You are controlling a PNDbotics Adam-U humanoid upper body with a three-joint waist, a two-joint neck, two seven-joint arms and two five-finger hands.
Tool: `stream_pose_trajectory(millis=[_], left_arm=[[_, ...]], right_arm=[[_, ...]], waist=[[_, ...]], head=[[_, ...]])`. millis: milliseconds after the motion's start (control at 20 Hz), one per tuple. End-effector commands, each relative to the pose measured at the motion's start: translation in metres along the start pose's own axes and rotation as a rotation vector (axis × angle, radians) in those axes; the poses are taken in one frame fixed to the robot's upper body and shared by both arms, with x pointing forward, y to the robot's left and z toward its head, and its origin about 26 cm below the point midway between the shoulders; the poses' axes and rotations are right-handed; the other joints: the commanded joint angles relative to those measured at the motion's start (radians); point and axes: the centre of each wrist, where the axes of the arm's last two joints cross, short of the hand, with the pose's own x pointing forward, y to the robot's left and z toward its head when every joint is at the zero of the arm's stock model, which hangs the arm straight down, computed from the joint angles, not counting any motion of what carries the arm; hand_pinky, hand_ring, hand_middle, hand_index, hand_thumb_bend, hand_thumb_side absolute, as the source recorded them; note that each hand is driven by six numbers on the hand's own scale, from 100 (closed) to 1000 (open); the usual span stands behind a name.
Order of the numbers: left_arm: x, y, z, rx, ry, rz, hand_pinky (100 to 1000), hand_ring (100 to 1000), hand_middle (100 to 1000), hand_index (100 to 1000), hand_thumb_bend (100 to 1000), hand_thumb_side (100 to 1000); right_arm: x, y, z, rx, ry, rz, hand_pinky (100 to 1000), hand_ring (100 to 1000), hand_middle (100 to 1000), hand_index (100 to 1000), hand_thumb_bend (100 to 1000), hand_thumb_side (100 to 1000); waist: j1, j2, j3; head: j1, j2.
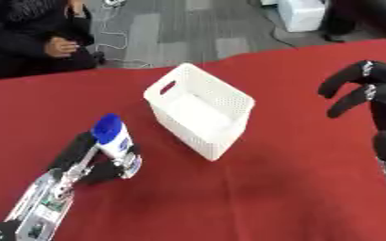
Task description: Pick up objects on the table and place them in the box.
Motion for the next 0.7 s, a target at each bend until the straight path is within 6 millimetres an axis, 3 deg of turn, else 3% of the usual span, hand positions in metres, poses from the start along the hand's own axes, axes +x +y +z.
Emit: stream_pose_trajectory(millis=[50,250,300,350,400,450,650,700], left_arm=[[0.0031,0.0096,-0.0033,0.032,-0.011,-0.002,613,583,622,758,100,796],[0.0037,0.0108,-0.0034,0.045,-0.009,0.004,568,498,565,709,101,802],[0.0038,0.011,-0.0034,0.049,-0.008,0.007,484,425,514,671,100,802],[0.0038,0.0111,-0.0034,0.055,-0.005,0.01,531,460,536,688,100,804],[0.0038,0.0114,-0.0035,0.062,-0.003,0.014,345,328,444,614,100,778],[0.0038,0.0117,-0.0035,0.074,0.0,0.02,345,328,444,614,100,778],[0.0038,0.0126,-0.0036,0.117,0.007,0.053,100,162,331,561,100,734],[0.0037,0.0128,-0.0036,0.13,0.008,0.063,100,127,300,548,100,704]], right_arm=[[0.0006,-0.0077,-0.006,0.022,-0.021,0.018,397,523,576,484,428,1000],[0.0006,-0.0078,-0.0059,0.022,-0.021,0.018,397,523,576,484,428,1000],[0.0006,-0.0078,-0.0059,0.022,-0.021,0.018,397,523,576,484,428,1000],[0.0006,-0.0078,-0.0059,0.022,-0.021,0.018,397,523,576,484,428,1000],[0.0006,-0.0079,-0.006,0.022,-0.021,0.018,397,523,576,485,428,1000],[0.0006,-0.0079,-0.006,0.021,-0.021,0.018,397,523,576,485,428,1000],[0.0006,-0.0079,-0.006,0.021,-0.021,0.018,397,523,576,485,428,1000],[0.0006,-0.008,-0.0061,0.021,-0.021,0.018,397,522,576,485,428,1000]], waist=[[-0.003,-0.009,-0.001],[-0.003,-0.01,-0.001],[-0.003,-0.01,-0.001],[-0.003,-0.01,-0.001],[-0.003,-0.01,-0.001],[-0.003,-0.01,-0.001],[-0.003,-0.01,-0.001],[-0.003,-0.01,-0.001]], head=[[0.007,0.0],[0.007,0.0],[0.007,0.0],[0.007,0.0],[0.007,0.0],[0.007,0.0],[0.008,0.0],[0.008,0.0]])
